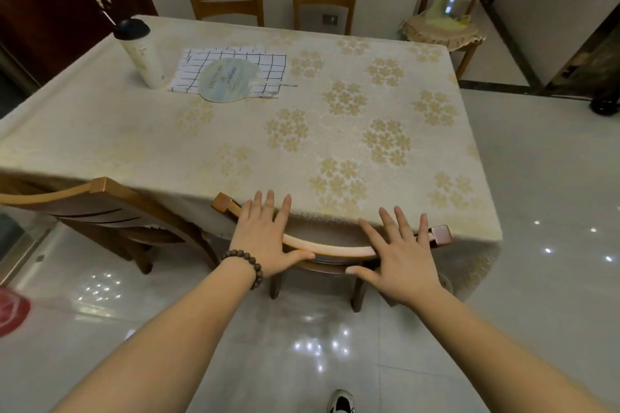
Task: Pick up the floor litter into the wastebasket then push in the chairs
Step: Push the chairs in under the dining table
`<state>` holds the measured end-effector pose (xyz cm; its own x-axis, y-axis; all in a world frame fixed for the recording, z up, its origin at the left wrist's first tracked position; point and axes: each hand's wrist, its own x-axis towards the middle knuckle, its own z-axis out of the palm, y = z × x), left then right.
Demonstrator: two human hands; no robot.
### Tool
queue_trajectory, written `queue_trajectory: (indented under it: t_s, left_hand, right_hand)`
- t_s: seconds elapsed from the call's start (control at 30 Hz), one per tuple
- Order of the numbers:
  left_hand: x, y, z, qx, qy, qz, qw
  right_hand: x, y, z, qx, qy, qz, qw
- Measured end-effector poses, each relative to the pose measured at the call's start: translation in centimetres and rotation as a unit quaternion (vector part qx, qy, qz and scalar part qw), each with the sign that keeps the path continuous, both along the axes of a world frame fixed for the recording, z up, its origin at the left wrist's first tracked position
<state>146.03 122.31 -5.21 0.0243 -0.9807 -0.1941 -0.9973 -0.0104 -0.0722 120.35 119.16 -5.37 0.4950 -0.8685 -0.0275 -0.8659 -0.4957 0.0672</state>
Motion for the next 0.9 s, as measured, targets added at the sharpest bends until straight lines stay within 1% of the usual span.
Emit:
queue_trajectory:
  t_s: [0.07,0.27,0.43,0.6,0.7,0.77,0.83,0.9]
  left_hand:
    - [-0.5,0.3,0.0,0.008,-0.004,0.002,1.000]
    - [-2.4,1.8,-1.0,-0.036,0.012,0.007,0.999]
    - [-1.2,1.2,-1.2,-0.056,0.012,-0.010,0.998]
    - [0.3,0.5,-0.4,-0.006,0.014,-0.005,1.000]
    - [-0.4,1.1,0.3,0.020,0.023,0.022,0.999]
    - [-1.4,2.4,0.6,-0.009,0.072,0.049,0.996]
    - [-2.4,4.6,0.9,-0.053,0.114,0.065,0.990]
    - [-3.3,7.0,1.0,-0.091,0.133,0.081,0.984]
  right_hand:
    - [-0.4,0.1,-0.4,0.011,-0.005,-0.001,1.000]
    - [-1.9,-0.2,-0.9,-0.016,-0.005,0.009,1.000]
    - [-1.0,0.2,-0.8,-0.007,0.006,-0.021,1.000]
    - [0.5,0.1,-0.3,0.029,0.037,-0.032,0.998]
    - [0.8,0.4,0.2,0.065,0.045,-0.049,0.996]
    - [0.7,1.3,0.6,0.077,0.005,-0.064,0.995]
    - [0.2,3.1,1.0,0.053,-0.068,-0.071,0.994]
    - [-0.9,5.6,1.2,0.023,-0.126,-0.093,0.987]
